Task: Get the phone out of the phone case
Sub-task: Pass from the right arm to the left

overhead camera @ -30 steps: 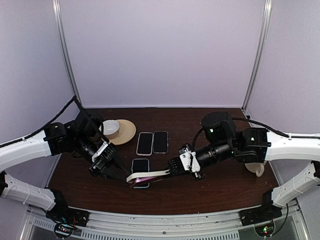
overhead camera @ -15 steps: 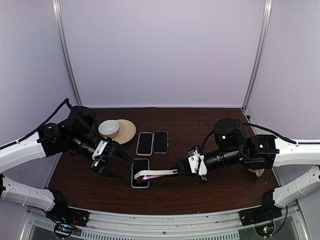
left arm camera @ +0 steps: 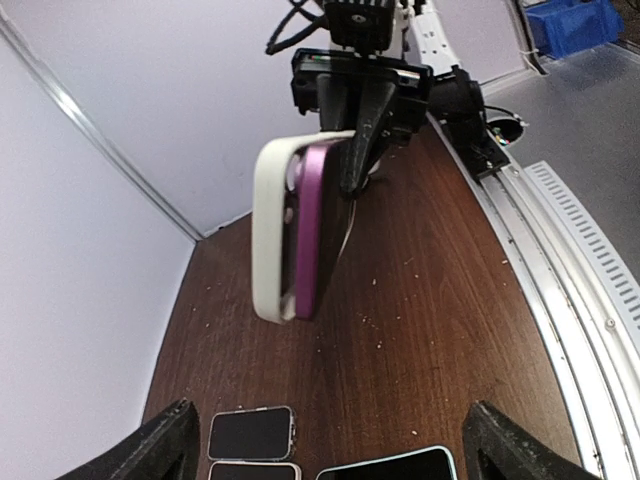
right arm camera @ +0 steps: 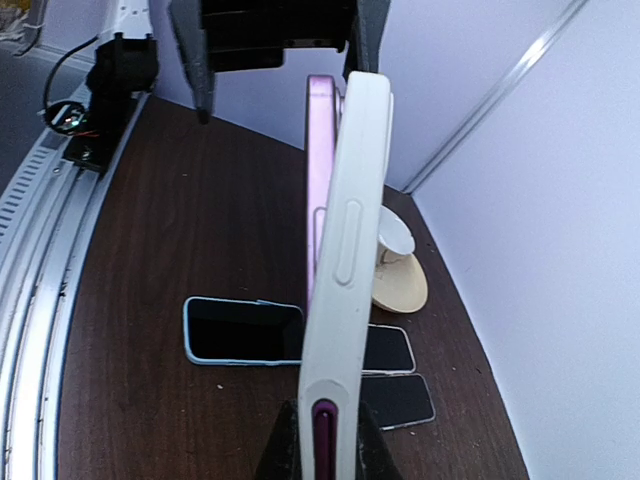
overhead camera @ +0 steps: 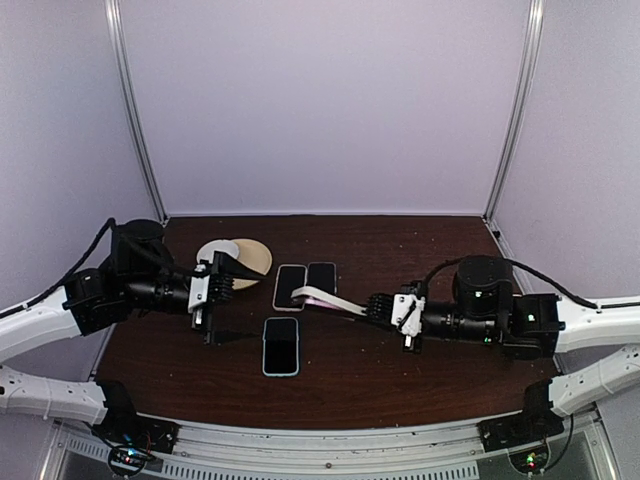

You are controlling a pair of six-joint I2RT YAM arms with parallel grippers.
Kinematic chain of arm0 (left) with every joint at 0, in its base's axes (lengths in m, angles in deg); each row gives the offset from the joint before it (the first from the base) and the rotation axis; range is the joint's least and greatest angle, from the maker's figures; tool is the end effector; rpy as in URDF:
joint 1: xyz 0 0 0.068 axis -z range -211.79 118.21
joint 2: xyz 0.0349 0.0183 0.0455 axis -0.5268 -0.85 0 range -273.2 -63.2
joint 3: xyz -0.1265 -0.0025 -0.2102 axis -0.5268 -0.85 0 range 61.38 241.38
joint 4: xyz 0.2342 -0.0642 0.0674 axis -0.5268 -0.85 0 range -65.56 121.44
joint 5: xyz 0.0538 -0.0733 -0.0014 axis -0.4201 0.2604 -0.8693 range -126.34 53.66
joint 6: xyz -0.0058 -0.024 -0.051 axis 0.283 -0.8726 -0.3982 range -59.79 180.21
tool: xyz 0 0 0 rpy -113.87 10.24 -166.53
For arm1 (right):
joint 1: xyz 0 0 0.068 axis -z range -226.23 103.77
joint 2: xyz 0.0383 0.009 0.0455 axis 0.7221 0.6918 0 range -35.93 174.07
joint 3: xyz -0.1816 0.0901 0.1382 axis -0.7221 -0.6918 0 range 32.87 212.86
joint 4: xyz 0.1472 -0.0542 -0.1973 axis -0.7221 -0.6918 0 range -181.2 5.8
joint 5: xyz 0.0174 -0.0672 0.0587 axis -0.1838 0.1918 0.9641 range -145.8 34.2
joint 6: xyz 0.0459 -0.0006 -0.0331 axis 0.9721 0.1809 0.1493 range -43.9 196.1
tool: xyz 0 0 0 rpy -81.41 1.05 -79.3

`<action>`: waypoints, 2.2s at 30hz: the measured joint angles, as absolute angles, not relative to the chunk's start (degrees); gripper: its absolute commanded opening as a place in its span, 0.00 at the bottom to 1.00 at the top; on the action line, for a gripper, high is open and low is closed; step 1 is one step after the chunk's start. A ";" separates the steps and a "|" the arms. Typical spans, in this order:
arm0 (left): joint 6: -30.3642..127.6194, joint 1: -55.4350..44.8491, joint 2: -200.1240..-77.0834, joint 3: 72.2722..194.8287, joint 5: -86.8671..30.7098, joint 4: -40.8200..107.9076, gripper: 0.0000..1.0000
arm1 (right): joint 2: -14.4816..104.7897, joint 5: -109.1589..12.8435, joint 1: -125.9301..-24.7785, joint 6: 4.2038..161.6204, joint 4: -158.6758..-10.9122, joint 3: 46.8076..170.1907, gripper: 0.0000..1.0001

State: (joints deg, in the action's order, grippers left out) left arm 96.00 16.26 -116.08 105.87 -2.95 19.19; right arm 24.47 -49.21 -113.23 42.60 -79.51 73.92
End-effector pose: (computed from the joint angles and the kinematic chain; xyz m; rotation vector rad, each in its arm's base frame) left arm 0.1304 -0.1776 0.2886 1.5556 1.1450 -0.7036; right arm 0.0954 0.2364 0.2685 -1.4781 1.1221 0.5148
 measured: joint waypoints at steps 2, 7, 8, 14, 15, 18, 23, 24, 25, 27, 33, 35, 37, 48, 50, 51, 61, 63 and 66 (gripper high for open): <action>93.81 16.26 -115.36 104.65 -5.49 22.16 0.98 | 24.19 -53.30 -113.21 43.74 -76.30 72.52 0.00; 89.38 15.89 -115.05 103.66 -10.73 27.69 0.98 | 24.19 -64.53 -113.16 47.83 -69.39 70.40 0.00; 88.54 15.71 -115.05 103.66 -11.54 28.43 0.97 | 24.19 -66.13 -112.99 48.59 -68.65 70.38 0.00; 86.12 15.23 -115.77 103.77 -13.38 28.81 0.98 | 23.43 -72.64 -109.78 55.34 -65.81 70.36 0.00; 85.99 15.23 -115.95 103.79 -13.20 28.57 0.98 | 22.97 -73.25 -108.75 56.52 -65.72 70.36 0.00; 85.99 15.23 -116.50 103.99 -11.87 27.60 0.95 | 21.66 -74.15 -106.48 58.93 -65.70 70.36 0.00; 86.27 15.23 -118.46 105.08 -5.90 25.07 0.87 | 21.41 -68.22 -105.97 59.43 -68.36 70.45 0.00; 86.40 15.23 -118.83 105.19 -4.26 24.74 0.85 | 21.50 -66.43 -105.97 59.45 -69.11 70.45 0.00; 86.49 15.23 -119.12 105.22 -2.78 24.43 0.82 | 21.66 -64.66 -105.97 59.50 -69.78 70.49 0.00; 86.69 15.23 -119.71 105.26 0.70 23.60 0.76 | 22.16 -61.19 -105.97 59.48 -71.20 70.91 0.00; 87.06 15.30 -123.32 107.86 7.76 20.76 0.70 | 24.82 -50.72 -106.65 59.43 -73.08 72.66 0.00; 87.08 15.67 -123.97 108.21 8.85 20.35 0.68 | 25.76 -48.64 -107.33 59.32 -73.02 73.01 0.00; 87.15 16.35 -124.30 108.34 9.13 19.78 0.66 | 26.60 -47.18 -107.98 58.97 -72.93 73.11 0.00; 88.39 18.05 -124.78 108.95 9.35 17.20 0.53 | 29.13 -44.14 -110.13 56.55 -72.80 74.80 0.00; 88.50 18.12 -124.78 109.00 9.35 16.85 0.50 | 29.13 -44.03 -110.13 56.31 -72.80 74.93 0.00; 88.59 18.16 -124.78 109.04 9.35 16.70 0.50 | 29.13 -44.03 -110.13 56.24 -72.84 74.93 0.00; 88.74 18.21 -123.56 109.50 7.25 18.34 0.47 | 29.13 -43.55 -110.87 53.55 -74.37 74.93 0.00; 88.74 18.21 -122.27 109.26 6.20 19.63 0.47 | 29.13 -43.53 -110.87 52.83 -75.27 74.93 0.00; 88.74 18.21 -120.65 109.00 5.11 21.35 0.47 | 29.13 -43.48 -111.11 51.80 -76.60 74.95 0.00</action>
State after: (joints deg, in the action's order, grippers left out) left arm 88.74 18.21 -120.65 109.00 5.11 21.35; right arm 29.13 -43.48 -111.11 51.80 -76.60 74.95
